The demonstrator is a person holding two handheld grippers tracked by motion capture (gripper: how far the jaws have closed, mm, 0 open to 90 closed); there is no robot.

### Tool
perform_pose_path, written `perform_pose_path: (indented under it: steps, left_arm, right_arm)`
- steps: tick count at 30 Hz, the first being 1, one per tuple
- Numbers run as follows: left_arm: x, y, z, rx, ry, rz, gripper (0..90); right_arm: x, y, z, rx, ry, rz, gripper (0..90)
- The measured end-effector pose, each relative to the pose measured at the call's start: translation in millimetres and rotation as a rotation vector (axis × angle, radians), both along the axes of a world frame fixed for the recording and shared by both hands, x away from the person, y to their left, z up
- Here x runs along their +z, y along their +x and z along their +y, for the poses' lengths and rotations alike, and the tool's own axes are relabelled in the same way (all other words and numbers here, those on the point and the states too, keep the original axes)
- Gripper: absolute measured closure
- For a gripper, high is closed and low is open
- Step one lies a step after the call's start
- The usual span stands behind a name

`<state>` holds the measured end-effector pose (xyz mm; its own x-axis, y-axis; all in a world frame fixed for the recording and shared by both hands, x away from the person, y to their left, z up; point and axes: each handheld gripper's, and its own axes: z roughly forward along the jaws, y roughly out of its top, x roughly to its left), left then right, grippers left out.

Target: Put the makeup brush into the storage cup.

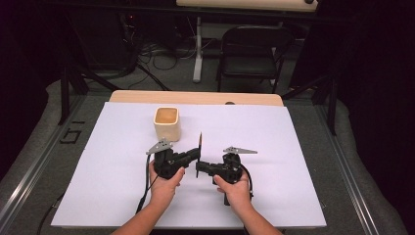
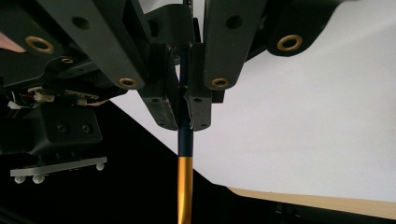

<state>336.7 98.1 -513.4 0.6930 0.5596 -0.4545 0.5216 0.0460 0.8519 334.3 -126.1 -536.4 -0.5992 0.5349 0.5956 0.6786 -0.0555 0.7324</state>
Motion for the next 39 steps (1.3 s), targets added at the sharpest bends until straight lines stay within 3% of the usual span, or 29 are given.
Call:
perform_pose_path:
  steps: [13,16,22,27,33,39]
  left_arm:
    - [0.4,0.6,0.2,-0.001,0.004,0.000,82.1]
    - [1.6,1.6,2.1,0.000,0.012,0.009,71.3]
    - [4.7,2.7,8.4,0.008,0.026,0.004,61.6]
    - [6.4,2.2,10.6,0.005,0.042,0.000,57.3]
    - [8.3,1.2,15.1,-0.024,0.059,0.005,57.1]
    - [10.0,-0.7,19.0,-0.022,0.072,-0.001,56.9]
  right_arm:
    - [0.8,-0.4,0.3,0.018,-0.003,0.002,84.9]
    - [1.0,-0.6,0.2,0.017,-0.021,-0.007,85.0]
    - [2.7,-1.6,-0.1,0.020,-0.091,-0.044,85.1]
    - [7.0,-5.0,2.5,0.034,-0.197,-0.120,85.1]
    - [9.9,-9.5,6.7,0.055,-0.300,-0.186,85.0]
    - [11.6,-12.7,9.5,0.061,-0.357,-0.233,85.0]
